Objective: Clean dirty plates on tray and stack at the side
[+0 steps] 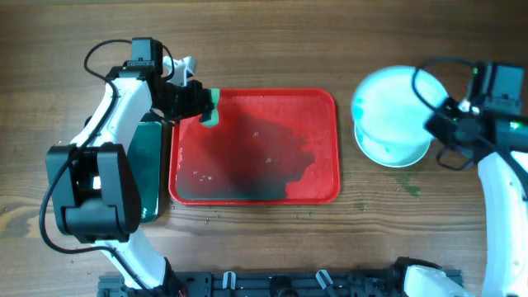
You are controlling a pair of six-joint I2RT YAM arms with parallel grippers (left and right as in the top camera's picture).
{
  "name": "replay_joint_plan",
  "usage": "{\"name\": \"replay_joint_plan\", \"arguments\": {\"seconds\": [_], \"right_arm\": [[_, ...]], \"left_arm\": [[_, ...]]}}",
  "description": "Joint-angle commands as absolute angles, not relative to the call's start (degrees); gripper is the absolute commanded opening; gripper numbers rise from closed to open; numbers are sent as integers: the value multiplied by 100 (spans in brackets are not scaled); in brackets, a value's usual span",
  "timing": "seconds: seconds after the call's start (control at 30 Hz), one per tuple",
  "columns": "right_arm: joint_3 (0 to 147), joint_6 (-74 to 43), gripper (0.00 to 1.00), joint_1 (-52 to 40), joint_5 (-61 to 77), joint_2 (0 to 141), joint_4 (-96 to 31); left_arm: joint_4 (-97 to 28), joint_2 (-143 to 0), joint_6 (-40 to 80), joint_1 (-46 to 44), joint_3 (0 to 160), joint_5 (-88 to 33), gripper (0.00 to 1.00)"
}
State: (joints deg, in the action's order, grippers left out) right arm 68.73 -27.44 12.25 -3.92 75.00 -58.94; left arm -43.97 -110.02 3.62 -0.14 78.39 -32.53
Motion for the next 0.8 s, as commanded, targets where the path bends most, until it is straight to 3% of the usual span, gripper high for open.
{"name": "replay_joint_plan", "arguments": {"seconds": [0.0,0.13,0.2,0.23,0.27,0.4,0.5,0.57,0.63,0.77], "right_arm": [[6178,-2847,4,1505,-790,7767,-5496],[5448,-2842,6,1525,-556,8331,-4401],[5448,-2716,25,1525,-554,8639,-4348],[5448,-2683,57,1522,-513,8871,-4344],[5448,-2493,64,1522,-283,8908,-4348],[5817,-2224,71,1522,580,8678,-4633],[6274,-2091,79,1459,1155,8232,-4866],[6539,-1957,87,1186,1192,7940,-5039],[6571,-1918,90,766,1188,7846,-5054],[6567,-1800,97,-213,355,8108,-4875]], "left_arm": [[-4399,-10864,392,10,7950,-3223,4],[-4340,-10864,395,10,7950,-3103,4],[-4333,-10864,397,12,7953,-2331,4],[-4372,-10790,633,40,7953,-1699,4],[-4412,-10663,716,75,7955,-1562,4],[-4609,-9800,1059,239,7996,-1291,4],[-5181,-9185,1750,329,7994,-32,4],[-5760,-9131,2152,429,7983,655,4],[-6014,-9161,2571,593,7832,1149,4],[-5330,-9168,3072,1267,6945,1439,4]]}}
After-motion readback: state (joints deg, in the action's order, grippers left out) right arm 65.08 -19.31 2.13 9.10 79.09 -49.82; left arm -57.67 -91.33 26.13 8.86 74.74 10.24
